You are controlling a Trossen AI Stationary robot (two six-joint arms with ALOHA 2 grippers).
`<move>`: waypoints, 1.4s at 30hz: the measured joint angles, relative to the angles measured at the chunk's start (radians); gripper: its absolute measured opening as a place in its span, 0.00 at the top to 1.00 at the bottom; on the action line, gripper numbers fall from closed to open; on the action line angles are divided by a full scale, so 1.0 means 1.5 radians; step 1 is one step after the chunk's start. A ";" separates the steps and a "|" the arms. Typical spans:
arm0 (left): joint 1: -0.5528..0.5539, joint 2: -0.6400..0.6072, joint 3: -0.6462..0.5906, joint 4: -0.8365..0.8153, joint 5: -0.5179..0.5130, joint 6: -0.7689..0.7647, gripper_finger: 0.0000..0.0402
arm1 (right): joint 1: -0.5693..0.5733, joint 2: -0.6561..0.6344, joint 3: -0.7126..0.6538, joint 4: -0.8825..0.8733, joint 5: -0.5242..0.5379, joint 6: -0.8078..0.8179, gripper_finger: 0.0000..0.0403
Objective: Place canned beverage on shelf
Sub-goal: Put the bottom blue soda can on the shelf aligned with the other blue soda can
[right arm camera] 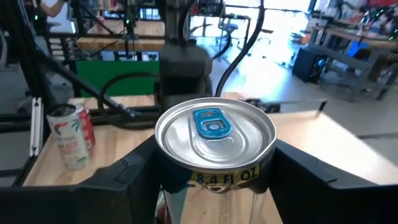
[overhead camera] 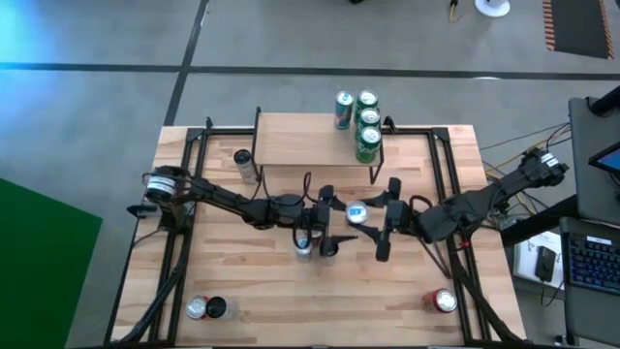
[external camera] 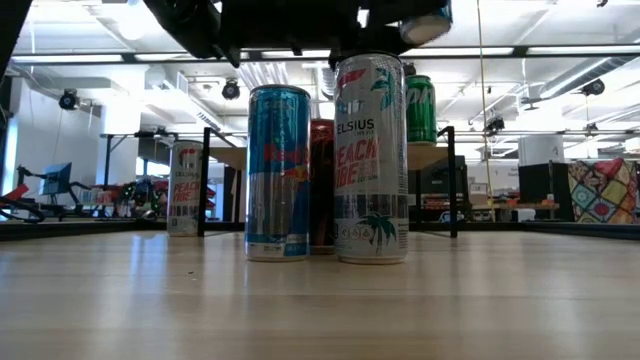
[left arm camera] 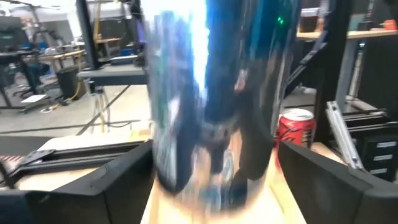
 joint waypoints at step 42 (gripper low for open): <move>0.025 -0.258 -0.259 0.067 -0.180 0.016 0.20 | -0.569 0.133 0.057 0.120 -0.339 -0.097 0.42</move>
